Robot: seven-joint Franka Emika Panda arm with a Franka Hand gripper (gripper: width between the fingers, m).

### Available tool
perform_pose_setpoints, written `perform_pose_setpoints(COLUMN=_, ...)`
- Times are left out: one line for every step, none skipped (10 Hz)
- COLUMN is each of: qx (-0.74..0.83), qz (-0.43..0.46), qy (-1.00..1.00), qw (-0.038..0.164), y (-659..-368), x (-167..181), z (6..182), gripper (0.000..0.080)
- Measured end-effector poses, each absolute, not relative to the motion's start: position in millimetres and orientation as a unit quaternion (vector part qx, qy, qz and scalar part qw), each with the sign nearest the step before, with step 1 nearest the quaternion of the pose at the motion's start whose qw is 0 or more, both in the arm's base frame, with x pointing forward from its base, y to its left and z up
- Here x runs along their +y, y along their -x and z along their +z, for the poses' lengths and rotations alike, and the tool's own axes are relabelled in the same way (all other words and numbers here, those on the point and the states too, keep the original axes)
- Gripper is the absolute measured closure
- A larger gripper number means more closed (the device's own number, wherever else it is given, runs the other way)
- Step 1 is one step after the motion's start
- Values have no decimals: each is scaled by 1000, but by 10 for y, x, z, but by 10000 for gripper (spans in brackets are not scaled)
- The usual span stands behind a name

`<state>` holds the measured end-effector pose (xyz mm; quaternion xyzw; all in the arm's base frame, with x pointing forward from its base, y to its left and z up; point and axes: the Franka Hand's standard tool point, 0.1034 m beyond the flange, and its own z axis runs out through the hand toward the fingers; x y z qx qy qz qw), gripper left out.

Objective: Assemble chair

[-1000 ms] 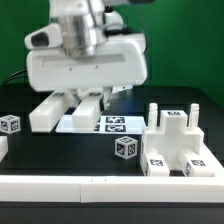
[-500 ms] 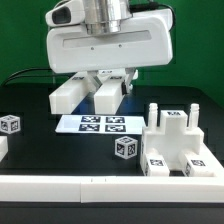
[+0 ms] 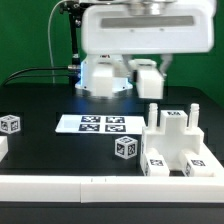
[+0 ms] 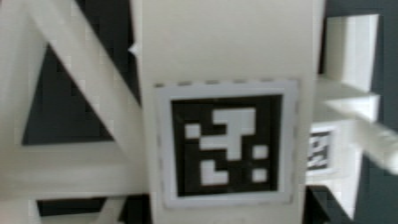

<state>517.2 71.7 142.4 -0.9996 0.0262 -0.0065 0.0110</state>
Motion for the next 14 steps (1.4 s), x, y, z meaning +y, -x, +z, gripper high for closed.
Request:
perform_pose_setpoints(qx=21, qz=-10, qy=1000, qw=12, y=-5137, x=787, z=1378, gripper=515)
perform_pose_setpoints(qx=23, qz=-10, qy=1000, qw=11, y=-5146, x=740, z=1383, gripper=515)
perform_pose_setpoints(qx=23, qz=-10, qy=1000, qw=11, y=-5146, x=739, z=1382, gripper=515)
perform_pose_setpoints(qx=22, qz=-9, qy=1000, qw=11, y=-5141, x=744, z=1372, gripper=515)
perform_pose_setpoints(qx=30, qz=-12, qy=999, qw=11, y=-5146, x=806, z=1370, gripper=515)
perform_pose_setpoints(qx=21, qz=-15, qy=1000, qw=16, y=-5150, x=1012, z=1373, gripper=515)
perform_pose_setpoints(qx=16, qz=-19, qy=999, qw=24, y=-5222, x=1176, z=1392, gripper=515)
perform_pose_setpoints(qx=21, qz=-20, qy=999, qw=31, y=-5258, x=1240, z=1392, gripper=515)
perform_pose_setpoints(qx=15, qz=-33, qy=999, qw=33, y=-5286, x=1297, z=1396, gripper=515)
perform_pose_setpoints(qx=14, qz=-31, qy=999, qw=33, y=-5278, x=1293, z=1388, gripper=515)
perform_pose_setpoints(qx=15, qz=-31, qy=999, qw=33, y=-5280, x=1283, z=1386, gripper=515)
perform_pose_setpoints(qx=15, qz=-29, qy=999, qw=32, y=-5271, x=1282, z=1359, gripper=515)
perform_pose_setpoints(qx=16, qz=-23, qy=999, qw=30, y=-5256, x=1276, z=1295, gripper=515)
perform_pose_setpoints(qx=16, qz=-20, qy=999, qw=29, y=-5257, x=1269, z=1247, gripper=515)
